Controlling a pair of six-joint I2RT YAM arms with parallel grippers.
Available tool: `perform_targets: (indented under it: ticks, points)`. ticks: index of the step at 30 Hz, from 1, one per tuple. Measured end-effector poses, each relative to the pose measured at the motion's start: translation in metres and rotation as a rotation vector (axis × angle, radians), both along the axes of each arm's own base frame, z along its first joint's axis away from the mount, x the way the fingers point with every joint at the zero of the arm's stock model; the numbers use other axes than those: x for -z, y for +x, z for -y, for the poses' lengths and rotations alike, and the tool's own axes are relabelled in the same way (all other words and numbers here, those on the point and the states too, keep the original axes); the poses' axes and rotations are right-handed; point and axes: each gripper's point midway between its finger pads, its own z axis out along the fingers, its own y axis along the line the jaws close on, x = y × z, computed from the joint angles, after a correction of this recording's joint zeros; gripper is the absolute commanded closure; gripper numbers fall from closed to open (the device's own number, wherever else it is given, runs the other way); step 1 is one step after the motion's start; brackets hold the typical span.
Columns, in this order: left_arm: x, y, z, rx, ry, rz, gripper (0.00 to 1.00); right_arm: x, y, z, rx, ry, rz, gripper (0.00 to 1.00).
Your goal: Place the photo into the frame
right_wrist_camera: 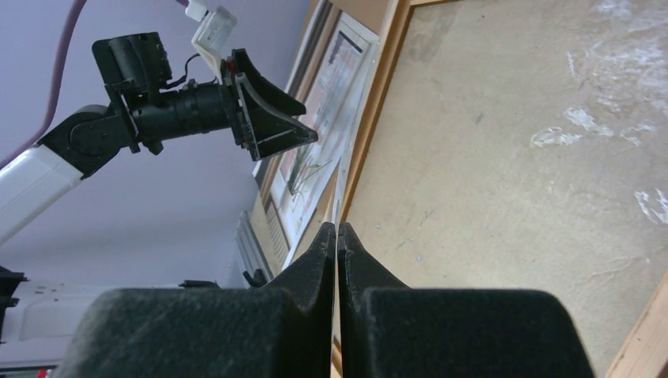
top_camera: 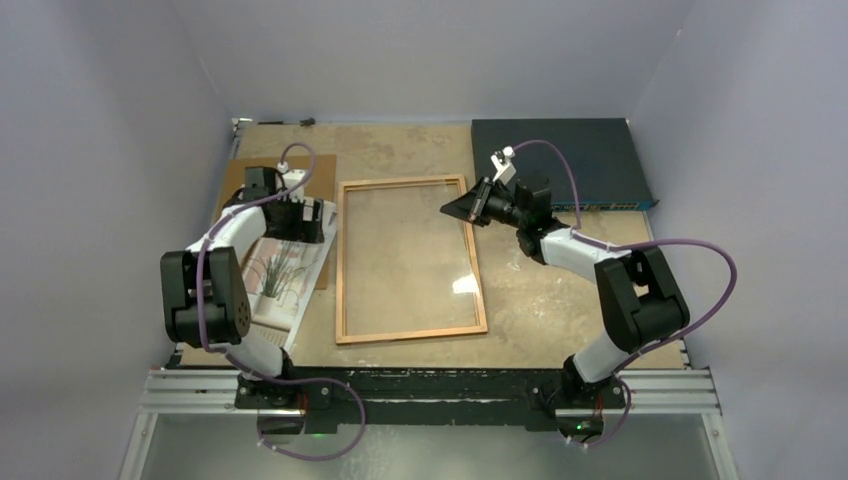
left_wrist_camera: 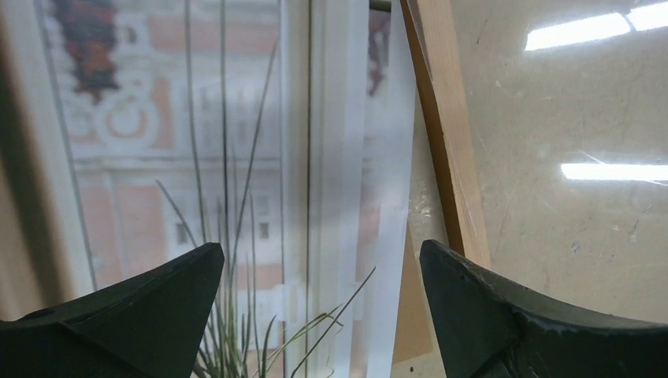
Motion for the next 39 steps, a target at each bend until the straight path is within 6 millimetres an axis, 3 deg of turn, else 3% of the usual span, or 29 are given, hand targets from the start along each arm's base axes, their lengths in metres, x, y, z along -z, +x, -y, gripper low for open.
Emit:
perform_targets:
  ticks: [6, 11, 16, 30, 39]
  points:
    - [0.025, -0.006, 0.021, 0.060, 0.012, -0.078, 0.14, 0.010, 0.003, 0.004, 0.025, -0.041, -0.004, 1.00]
    - [0.033, -0.005, 0.036, 0.103, 0.019, -0.088, 0.34, 0.013, 0.006, 0.006, 0.041, -0.056, 0.000, 1.00]
    - [0.043, -0.004, 0.036, 0.104, 0.021, -0.102, 0.48, 0.024, 0.005, 0.011, 0.061, -0.068, -0.017, 1.00]
    - [0.041, -0.003, 0.048, 0.153, -0.023, -0.090, 0.44, 0.055, 0.012, 0.015, 0.097, -0.074, -0.067, 1.00]
    - [0.041, -0.005, 0.055, 0.193, -0.020, -0.091, 0.48, 0.068, 0.015, 0.021, 0.125, -0.068, -0.093, 1.00]
